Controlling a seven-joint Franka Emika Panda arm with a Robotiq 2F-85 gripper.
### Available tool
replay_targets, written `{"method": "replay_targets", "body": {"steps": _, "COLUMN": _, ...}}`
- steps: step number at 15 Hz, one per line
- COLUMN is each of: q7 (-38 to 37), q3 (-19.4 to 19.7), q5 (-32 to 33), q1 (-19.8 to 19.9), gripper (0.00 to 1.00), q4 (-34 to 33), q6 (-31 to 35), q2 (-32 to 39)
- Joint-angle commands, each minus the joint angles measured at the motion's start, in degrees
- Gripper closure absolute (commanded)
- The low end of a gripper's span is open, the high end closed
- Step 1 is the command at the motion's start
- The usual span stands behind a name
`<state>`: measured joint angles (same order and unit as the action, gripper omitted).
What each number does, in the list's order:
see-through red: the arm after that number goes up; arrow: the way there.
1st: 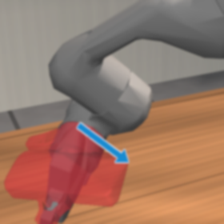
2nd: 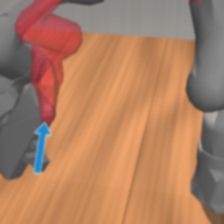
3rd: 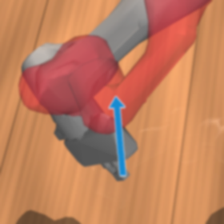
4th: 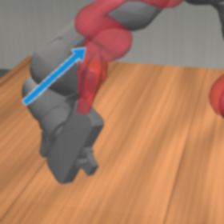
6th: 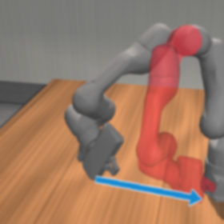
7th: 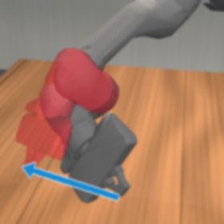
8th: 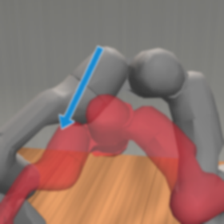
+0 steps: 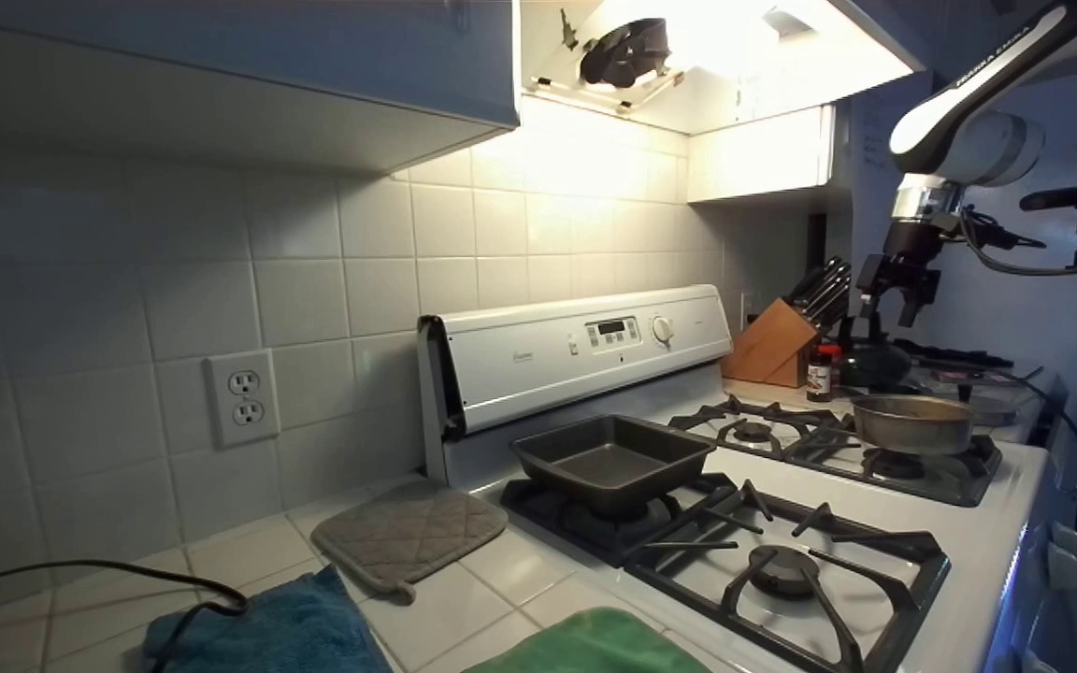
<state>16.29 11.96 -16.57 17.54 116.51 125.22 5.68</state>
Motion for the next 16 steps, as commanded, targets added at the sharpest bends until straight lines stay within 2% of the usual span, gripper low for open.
{"method": "replay_targets", "body": {"steps": 1, "q7": 6.1, "q3": 0.1, "q5": 1.8, "q1": -1.2, "gripper": 0.00, "q4": 5.5, "q6": 0.1, "q2": -5.2}}
{"method": "replay_targets", "body": {"steps": 9, "q7": 12.8, "q3": 0.3, "q5": 3.9, "q1": -3.3, "gripper": 0.00, "q4": 9.3, "q6": 1.1, "q2": -9.2}}
{"method": "replay_targets", "body": {"steps": 10, "q7": 12.2, "q3": 0.3, "q5": 2.8, "q1": -3.6, "gripper": 0.00, "q4": 9.9, "q6": 2.0, "q2": -9.7}}
{"method": "replay_targets", "body": {"steps": 11, "q7": 11.6, "q3": 0.7, "q5": 2.2, "q1": -3.5, "gripper": 0.00, "q4": 6.9, "q6": 0.2, "q2": -6.9}}
{"method": "replay_targets", "body": {"steps": 16, "q7": 11.6, "q3": 0.7, "q5": 2.2, "q1": -3.9, "gripper": 0.00, "q4": 7.8, "q6": 0.7, "q2": -7.9}}
